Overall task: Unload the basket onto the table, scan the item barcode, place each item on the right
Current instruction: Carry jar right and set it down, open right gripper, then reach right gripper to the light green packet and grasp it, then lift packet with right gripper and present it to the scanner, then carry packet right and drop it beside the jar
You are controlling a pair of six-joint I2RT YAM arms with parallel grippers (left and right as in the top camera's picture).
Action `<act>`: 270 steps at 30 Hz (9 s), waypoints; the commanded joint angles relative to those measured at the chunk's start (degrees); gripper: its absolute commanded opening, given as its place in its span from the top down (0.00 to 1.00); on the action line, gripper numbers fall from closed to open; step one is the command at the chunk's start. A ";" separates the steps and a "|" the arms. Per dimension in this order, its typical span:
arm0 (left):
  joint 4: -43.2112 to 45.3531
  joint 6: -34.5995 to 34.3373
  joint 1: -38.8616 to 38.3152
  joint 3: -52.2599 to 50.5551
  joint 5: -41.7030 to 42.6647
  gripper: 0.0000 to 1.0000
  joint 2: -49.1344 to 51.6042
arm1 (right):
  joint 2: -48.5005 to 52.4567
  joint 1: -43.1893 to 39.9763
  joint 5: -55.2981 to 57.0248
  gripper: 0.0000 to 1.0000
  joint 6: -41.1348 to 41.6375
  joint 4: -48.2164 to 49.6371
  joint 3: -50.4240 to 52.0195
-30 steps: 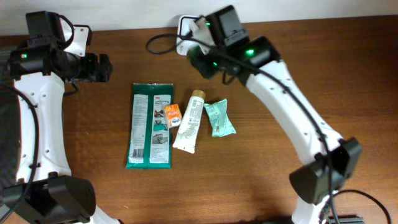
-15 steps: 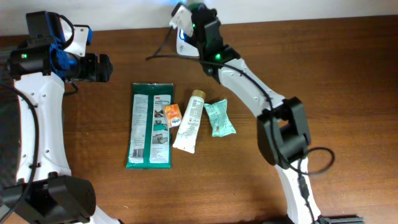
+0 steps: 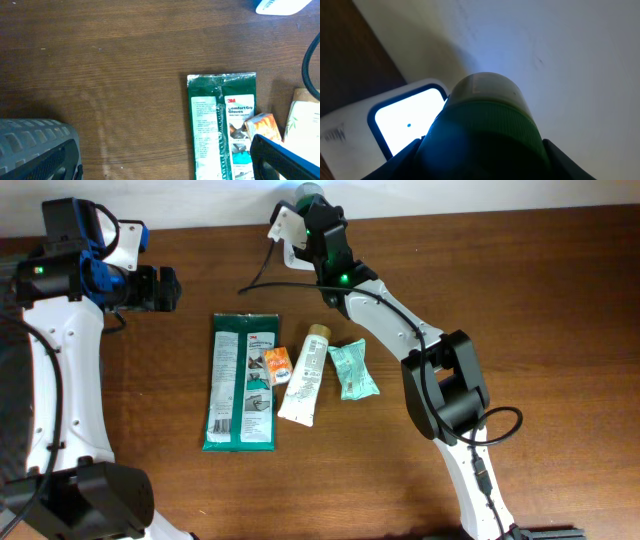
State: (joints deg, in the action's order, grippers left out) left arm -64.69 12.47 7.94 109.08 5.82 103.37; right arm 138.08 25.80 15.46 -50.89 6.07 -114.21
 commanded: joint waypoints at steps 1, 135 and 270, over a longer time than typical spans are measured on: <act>0.04 0.72 0.11 0.37 0.61 0.01 -1.18 | -4.79 0.15 -1.42 0.47 10.80 -0.72 -1.09; 0.04 0.72 0.11 0.37 0.61 0.01 -1.18 | -6.25 -10.60 -30.56 0.78 57.31 -65.85 9.03; 0.04 0.72 0.11 0.37 0.61 0.01 -1.18 | -27.93 -33.18 -16.68 0.38 62.79 -86.27 9.18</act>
State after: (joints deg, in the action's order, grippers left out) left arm -64.64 12.47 7.94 109.08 5.82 103.37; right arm 111.00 -8.86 7.20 15.81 -79.11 -98.21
